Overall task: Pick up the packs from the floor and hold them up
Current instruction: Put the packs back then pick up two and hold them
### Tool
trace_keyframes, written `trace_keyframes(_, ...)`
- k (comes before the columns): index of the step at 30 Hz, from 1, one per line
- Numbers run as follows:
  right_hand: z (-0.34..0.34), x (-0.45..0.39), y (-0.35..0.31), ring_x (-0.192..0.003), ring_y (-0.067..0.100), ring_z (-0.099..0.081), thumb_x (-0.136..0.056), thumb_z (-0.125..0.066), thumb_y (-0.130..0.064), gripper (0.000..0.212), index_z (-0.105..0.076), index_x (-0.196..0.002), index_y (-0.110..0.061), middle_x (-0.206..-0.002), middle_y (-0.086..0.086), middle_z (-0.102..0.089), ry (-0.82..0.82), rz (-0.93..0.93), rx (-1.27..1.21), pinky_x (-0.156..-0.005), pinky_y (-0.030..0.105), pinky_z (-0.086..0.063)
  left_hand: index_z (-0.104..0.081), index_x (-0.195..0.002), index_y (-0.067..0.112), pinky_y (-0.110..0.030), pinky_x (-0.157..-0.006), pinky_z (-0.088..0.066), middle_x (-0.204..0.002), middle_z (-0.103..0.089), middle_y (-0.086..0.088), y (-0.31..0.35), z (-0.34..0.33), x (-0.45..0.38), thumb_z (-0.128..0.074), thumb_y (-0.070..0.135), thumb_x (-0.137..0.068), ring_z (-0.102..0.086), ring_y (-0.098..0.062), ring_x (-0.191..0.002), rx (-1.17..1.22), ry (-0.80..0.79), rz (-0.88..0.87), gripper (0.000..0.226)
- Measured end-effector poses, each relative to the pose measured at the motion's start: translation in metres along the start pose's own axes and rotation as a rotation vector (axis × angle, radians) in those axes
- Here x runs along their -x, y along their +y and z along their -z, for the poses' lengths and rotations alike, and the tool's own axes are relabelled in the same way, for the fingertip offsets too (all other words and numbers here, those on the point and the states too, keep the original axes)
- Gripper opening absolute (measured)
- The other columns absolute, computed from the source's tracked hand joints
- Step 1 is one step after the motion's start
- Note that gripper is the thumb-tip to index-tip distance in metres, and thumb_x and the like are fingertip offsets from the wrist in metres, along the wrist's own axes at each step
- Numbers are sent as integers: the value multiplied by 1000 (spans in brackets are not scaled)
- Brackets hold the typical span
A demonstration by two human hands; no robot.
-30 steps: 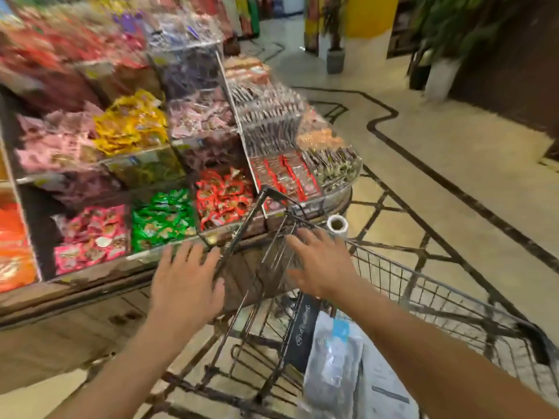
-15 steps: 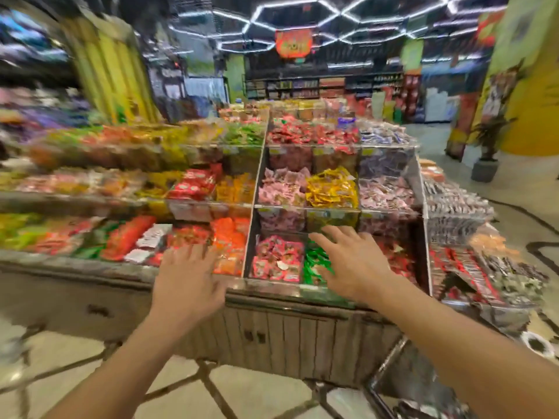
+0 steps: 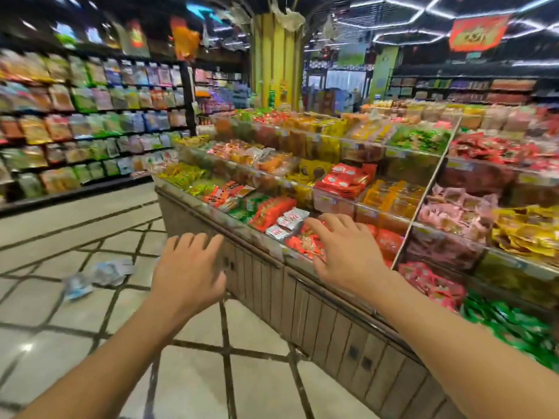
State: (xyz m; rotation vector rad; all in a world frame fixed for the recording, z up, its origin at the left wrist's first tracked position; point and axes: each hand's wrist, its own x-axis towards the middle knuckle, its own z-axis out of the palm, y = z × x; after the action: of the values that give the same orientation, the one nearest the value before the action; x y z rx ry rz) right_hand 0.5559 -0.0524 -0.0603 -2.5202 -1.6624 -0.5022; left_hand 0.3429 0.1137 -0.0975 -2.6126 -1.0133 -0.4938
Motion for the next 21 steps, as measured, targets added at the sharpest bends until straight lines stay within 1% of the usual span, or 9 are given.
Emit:
trace_keyframes(3,-23,-52,-28,-141,33,-42,-89,-65,-42,73,-39,-155,-27,-154,6,-46,7,89,-21,-106,48,-42,-69,-126,13,-50,-88,-53,-104,-73,-11,-45,-20,-8,-55,45,-73,-68,-35,-99,-38,-20,99,64)
trace_keyframes(5,-39,-89,-46,-141,35,-44,-89,-67,-41,71,-42,-154,-25,-153,9,-49,22,145,-53,-105,51,-44,-70,-126,12,-52,-87,-54,-104,-73,-13,-72,-32,-19,-62,43,-73,-69,-36,-99,-63,-23,165,62)
trace_keyframes(7,-55,-128,-63,-140,35,-43,-89,-66,-43,71,-41,-154,-25,-152,9,-48,31,206,-54,-106,49,-44,-67,-130,13,-51,-89,-54,-110,-73,-13,-98,-41,-35,-70,43,-74,-68,-35,-104,-94,-41,227,65)
trace_keyframes(8,-62,-148,-71,-140,35,-44,-88,-67,-43,72,-42,-153,-25,-151,10,-49,37,233,-56,-105,49,-44,-65,-133,13,-50,-89,-54,-112,-73,-12,-110,-46,-44,-71,44,-74,-68,-34,-105,-107,-50,256,67)
trace_keyframes(11,-82,-208,-94,-130,38,-54,-77,-76,-40,73,-54,-144,-22,-142,13,-59,41,277,-94,-97,51,-49,-63,-137,14,-51,-91,-53,-116,-72,-12,-146,-59,-69,-62,47,-76,-67,-35,-107,-115,-78,342,70)
trace_keyframes(13,-94,-242,-108,-125,39,-58,-74,-78,-40,71,-58,-139,-21,-137,14,-62,56,301,-125,-94,53,-51,-61,-141,16,-52,-95,-51,-123,-71,-11,-164,-64,-82,-56,48,-77,-66,-35,-113,-100,-76,417,72)
trace_keyframes(16,-109,-295,-132,-129,38,-54,-81,-71,-42,68,-53,-144,-23,-142,12,-58,68,352,-155,-100,54,-48,-61,-141,17,-52,-98,-49,-125,-71,-10,-198,-70,-106,-52,51,-78,-64,-34,-116,-106,-47,507,72)
trace_keyframes(21,-135,-368,-189,-138,33,-46,-91,-61,-51,70,-40,-154,-27,-151,7,-49,54,446,-227,-105,50,-45,-64,-137,16,-49,-96,-49,-119,-73,-10,-258,-88,-133,-55,48,-76,-66,-36,-111,-144,-31,580,70)
